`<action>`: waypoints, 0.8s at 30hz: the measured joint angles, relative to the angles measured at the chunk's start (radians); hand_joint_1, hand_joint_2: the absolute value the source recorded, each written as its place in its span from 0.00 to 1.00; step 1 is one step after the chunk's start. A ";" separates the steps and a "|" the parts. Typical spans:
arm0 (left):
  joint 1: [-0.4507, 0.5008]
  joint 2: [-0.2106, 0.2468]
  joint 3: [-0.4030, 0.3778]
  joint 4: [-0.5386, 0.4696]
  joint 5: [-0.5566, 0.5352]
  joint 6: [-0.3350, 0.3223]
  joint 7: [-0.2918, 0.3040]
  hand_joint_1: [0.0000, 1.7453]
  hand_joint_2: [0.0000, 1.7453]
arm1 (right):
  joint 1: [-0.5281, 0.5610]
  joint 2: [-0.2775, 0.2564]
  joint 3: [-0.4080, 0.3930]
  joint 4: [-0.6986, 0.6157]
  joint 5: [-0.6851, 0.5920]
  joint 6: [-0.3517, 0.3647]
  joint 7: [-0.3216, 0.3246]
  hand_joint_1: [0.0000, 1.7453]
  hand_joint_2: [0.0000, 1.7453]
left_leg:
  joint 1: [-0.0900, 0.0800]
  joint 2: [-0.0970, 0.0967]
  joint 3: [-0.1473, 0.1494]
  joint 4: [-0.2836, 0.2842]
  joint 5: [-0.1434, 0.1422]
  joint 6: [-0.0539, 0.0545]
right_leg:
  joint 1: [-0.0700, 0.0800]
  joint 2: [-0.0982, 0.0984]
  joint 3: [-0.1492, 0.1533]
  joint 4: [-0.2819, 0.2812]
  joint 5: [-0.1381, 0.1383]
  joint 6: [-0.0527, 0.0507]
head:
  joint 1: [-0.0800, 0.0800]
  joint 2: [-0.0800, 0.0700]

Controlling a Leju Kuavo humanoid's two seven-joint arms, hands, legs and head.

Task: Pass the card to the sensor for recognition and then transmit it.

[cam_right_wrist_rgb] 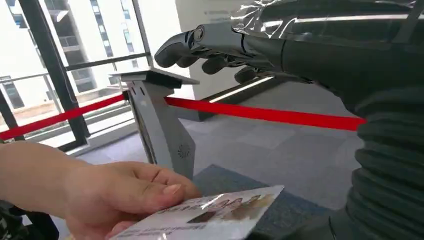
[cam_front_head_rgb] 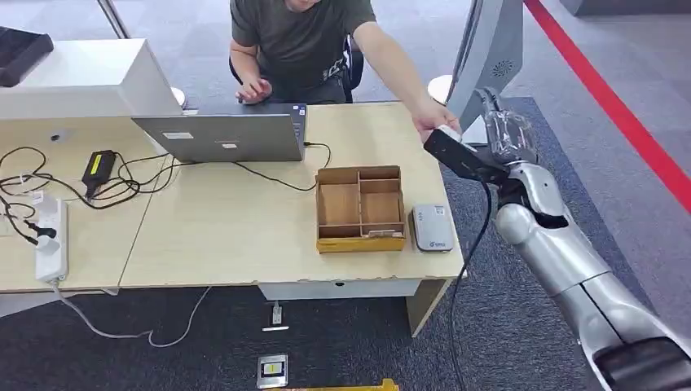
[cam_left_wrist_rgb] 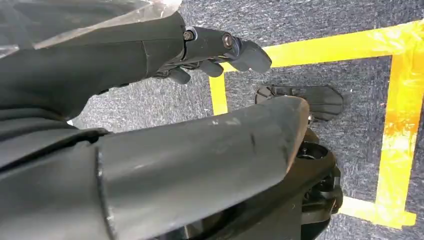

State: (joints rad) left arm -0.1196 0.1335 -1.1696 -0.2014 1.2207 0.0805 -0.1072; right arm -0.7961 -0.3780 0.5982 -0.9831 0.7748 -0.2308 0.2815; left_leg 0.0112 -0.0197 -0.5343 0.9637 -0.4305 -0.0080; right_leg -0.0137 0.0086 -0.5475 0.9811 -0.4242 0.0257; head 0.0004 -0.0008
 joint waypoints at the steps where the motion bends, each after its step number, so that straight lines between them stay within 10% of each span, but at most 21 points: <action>1: 0.000 0.000 0.000 0.000 0.000 0.000 0.000 0.00 0.00 | 0.000 0.000 0.000 0.002 0.000 0.000 0.000 1.00 1.00 | 0.000 0.000 0.000 0.000 0.000 0.000 | 0.000 0.000 0.000 0.000 0.000 0.000 | 0.000 0.000; 24: 0.000 0.000 -0.016 0.000 -0.015 -0.004 -0.006 0.00 0.00 | 0.058 -0.032 -0.024 -0.031 -0.005 -0.032 0.024 1.00 1.00 | 0.000 0.000 0.000 0.000 0.000 0.000 | 0.000 0.000 0.000 0.000 0.000 0.000 | 0.000 0.000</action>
State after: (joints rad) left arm -0.1195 0.1339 -1.1852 -0.2010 1.2055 0.0763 -0.1133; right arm -0.7382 -0.4105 0.5737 -1.0140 0.7694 -0.2632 0.3052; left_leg 0.0111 -0.0194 -0.5341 0.9639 -0.4305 -0.0080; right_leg -0.0137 0.0087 -0.5476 0.9809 -0.4240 0.0258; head 0.0004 -0.0008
